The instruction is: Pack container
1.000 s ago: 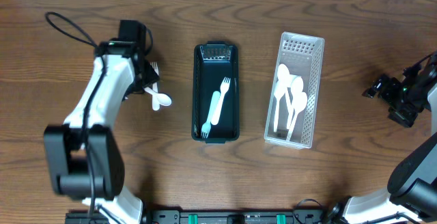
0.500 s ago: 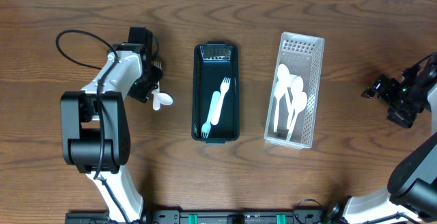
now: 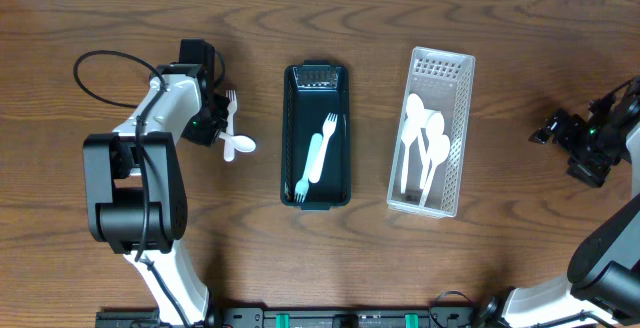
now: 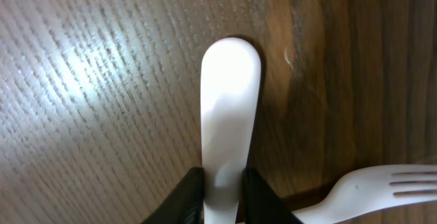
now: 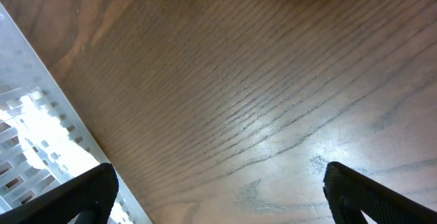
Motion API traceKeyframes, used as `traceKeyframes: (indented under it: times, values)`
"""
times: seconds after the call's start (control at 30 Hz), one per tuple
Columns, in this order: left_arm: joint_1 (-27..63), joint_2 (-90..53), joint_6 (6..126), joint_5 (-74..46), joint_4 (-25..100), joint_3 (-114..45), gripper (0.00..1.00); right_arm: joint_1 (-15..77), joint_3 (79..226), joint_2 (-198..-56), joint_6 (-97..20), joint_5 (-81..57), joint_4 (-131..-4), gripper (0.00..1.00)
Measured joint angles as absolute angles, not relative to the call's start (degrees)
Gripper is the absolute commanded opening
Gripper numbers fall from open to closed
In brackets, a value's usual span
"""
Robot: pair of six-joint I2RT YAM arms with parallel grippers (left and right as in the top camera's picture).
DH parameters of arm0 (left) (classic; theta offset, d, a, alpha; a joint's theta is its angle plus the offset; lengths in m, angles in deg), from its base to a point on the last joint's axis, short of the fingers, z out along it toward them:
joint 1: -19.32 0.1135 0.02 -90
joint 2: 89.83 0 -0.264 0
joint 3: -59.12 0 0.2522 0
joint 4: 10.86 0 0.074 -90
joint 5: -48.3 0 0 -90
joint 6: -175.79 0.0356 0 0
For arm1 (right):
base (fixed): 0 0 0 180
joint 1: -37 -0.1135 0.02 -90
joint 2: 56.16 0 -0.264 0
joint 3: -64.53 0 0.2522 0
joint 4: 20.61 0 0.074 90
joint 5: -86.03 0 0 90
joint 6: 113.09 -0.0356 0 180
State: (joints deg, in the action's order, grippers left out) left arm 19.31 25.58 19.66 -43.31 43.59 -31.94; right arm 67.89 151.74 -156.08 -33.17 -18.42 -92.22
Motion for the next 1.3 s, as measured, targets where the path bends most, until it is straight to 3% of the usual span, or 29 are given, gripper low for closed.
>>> traceKeyframes:
  times: [0.1, 0.67, 0.77, 0.83, 0.87, 1.07, 1.2, 1.3]
  values:
    - [19.3, 25.6, 20.6, -43.0, 43.6, -32.0, 0.06, 67.9, 151.7, -156.1, -33.2, -18.5, -92.3, 0.99]
    - [21.8, 19.0, 41.4, -26.5, 55.3, -35.4, 0.07, 67.9, 151.7, -156.1, -33.2, -18.7, -93.1, 0.99]
    - [21.8, 13.1, 43.5, -29.2, 57.8, -36.2, 0.43, 67.9, 151.7, -156.1, -33.2, -18.8, -93.0, 0.99]
    - [21.8, 10.5, 44.2, -31.3, 58.4, -36.6, 0.58, 67.9, 151.7, -156.1, -33.2, -18.8, -93.0, 0.99]
    - [21.8, 10.0, 44.4, -31.9, 58.4, -36.6, 0.59, 67.9, 151.7, -156.1, -33.2, -18.8, -93.0, 0.99]
    - [21.8, 14.4, 40.3, -34.7, 54.3, -35.4, 0.58, 67.9, 151.7, -156.1, -33.2, -18.8, -93.0, 0.99]
    - [21.8, 19.9, 35.3, -34.9, 52.4, -34.7, 0.48, 67.9, 151.7, -156.1, -33.2, -18.8, -93.1, 0.99]
    - [21.8, 23.0, 32.5, -34.9, 51.4, -34.4, 0.47, 67.9, 151.7, -156.1, -33.2, -18.8, -93.1, 0.99]
